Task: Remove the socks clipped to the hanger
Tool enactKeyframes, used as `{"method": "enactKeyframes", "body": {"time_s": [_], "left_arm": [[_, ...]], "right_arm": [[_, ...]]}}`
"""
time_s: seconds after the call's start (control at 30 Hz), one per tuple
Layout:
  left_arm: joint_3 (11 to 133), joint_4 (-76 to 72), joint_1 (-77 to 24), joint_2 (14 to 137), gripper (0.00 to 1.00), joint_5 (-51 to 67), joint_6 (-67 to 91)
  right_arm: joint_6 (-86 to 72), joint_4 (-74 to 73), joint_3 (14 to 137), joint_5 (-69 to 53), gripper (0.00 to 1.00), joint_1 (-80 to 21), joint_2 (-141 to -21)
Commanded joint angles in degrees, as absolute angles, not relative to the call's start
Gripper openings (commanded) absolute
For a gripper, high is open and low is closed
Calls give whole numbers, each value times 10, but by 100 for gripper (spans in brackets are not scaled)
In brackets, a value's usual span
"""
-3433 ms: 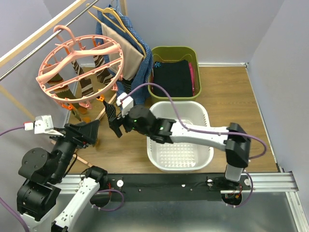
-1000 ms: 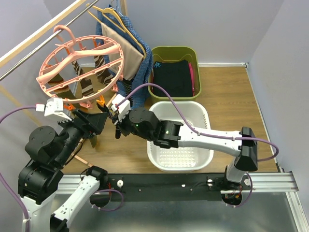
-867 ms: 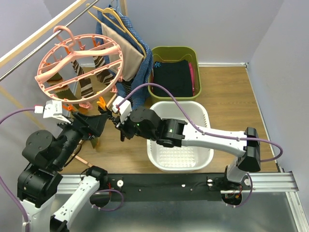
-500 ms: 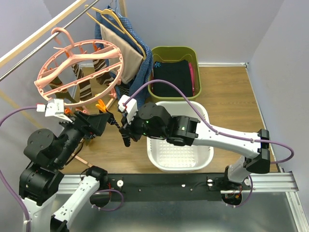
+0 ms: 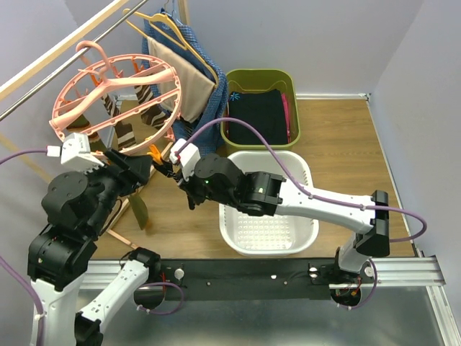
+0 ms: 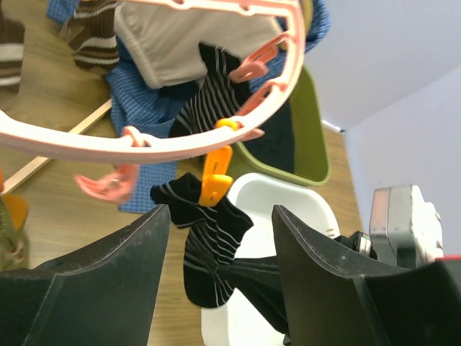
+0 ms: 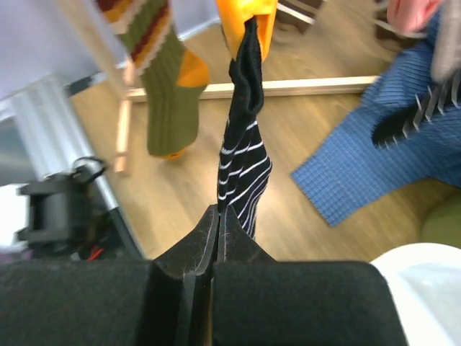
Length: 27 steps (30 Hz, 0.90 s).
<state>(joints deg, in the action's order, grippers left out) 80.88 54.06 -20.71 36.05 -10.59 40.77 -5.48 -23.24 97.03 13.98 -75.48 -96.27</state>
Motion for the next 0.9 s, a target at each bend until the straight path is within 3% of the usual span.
{"method": "enactKeyframes", "body": {"time_s": [0.0, 0.3, 0.63, 0.73, 0.87], "left_arm": [[821, 580, -207, 398, 67, -155, 415], [845, 616, -207, 424, 67, -206, 436], [811, 570, -207, 430, 67, -181, 424], [782, 549, -207, 416, 67, -152, 401], [719, 444, -207, 359, 69, -6, 350]], "right_arm": [[-36, -239, 1005, 250, 6, -761, -997], [-26, -187, 1012, 337, 5, -760, -1034], [-28, -167, 990, 323, 6, -760, -1031], [-28, -167, 982, 305, 6, -761, -1020], [-35, -192, 983, 244, 6, -760, -1007]]}}
